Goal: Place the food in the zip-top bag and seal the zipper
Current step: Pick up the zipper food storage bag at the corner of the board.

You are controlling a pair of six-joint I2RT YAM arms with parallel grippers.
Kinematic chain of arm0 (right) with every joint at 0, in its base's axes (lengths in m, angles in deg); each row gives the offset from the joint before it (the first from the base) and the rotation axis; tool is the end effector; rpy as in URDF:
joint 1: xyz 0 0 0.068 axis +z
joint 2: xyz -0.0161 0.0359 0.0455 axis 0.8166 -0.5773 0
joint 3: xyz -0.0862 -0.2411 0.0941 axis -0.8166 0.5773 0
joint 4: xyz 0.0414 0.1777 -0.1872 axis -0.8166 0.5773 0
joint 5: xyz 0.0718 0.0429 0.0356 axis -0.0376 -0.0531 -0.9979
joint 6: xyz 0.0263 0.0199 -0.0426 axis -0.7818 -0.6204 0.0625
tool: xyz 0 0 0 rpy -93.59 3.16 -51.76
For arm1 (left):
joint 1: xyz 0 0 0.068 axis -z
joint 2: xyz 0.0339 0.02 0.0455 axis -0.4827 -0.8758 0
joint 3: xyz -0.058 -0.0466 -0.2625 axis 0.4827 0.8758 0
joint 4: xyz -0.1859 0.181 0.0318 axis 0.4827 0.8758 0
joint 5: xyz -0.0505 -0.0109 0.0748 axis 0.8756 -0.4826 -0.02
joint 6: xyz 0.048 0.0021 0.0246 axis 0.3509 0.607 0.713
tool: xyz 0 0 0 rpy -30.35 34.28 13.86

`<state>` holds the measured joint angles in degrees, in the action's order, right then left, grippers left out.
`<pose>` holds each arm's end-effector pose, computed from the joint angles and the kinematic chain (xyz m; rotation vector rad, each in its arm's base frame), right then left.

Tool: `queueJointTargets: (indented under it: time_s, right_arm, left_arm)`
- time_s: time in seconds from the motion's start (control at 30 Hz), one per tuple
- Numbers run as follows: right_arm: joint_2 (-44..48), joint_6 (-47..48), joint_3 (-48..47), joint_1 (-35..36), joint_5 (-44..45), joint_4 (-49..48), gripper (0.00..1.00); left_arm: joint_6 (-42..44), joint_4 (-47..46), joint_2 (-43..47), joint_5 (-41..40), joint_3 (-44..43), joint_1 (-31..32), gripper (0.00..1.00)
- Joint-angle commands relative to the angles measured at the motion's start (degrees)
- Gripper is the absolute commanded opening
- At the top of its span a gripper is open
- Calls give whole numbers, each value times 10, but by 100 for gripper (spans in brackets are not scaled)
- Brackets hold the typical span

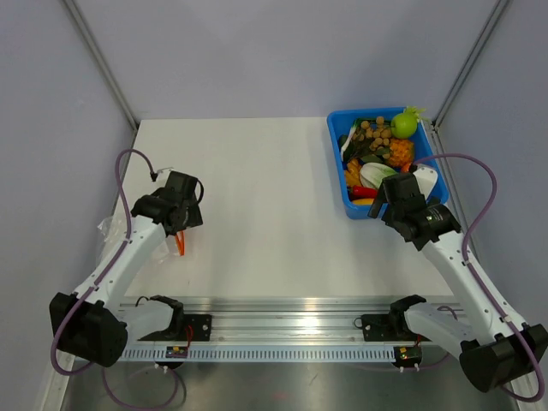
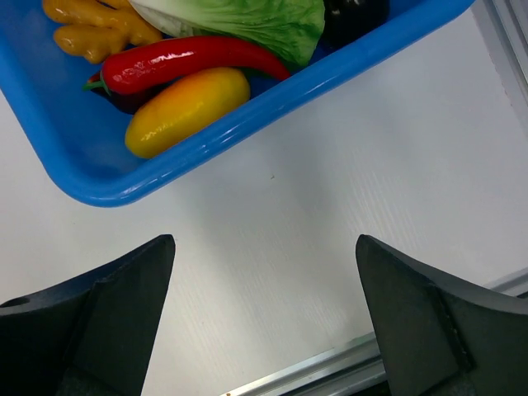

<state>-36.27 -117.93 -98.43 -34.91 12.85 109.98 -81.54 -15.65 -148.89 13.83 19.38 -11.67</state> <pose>0.1815 0.0470 0.3150 0.4582 2.2862 -0.1874 0.2024 -0.0436 0.2787 -0.4298 2.4568 0.3955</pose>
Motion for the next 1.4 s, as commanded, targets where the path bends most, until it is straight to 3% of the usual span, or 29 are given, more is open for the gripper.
queueJointTargets:
  time_s: [0.0,0.43,0.6,1.03,1.23,1.27,1.37]
  right_arm:
    - [24,-17,10,4,-8,-22,99]
    - [60,-4,44,3,-63,-59,99]
    - [46,-3,35,3,-75,-56,99]
    - [47,1,45,3,-89,-70,100]
    - [47,2,51,3,-92,-72,100]
    - [48,3,52,3,-93,-73,99]
    - [49,5,52,3,-96,-73,100]
  left_arm:
    - [-13,-14,-10,-11,-7,-1,99]
    - [-16,5,-82,-18,-35,-1,99]
    - [-28,-5,-119,-79,-39,1,82]
    - [-113,65,-235,-171,-74,-5,70]
    - [-100,56,-234,-147,-64,-35,62]
    - [-99,50,-232,-142,-59,-41,54]
    - [-87,38,-223,-115,-47,-55,45]
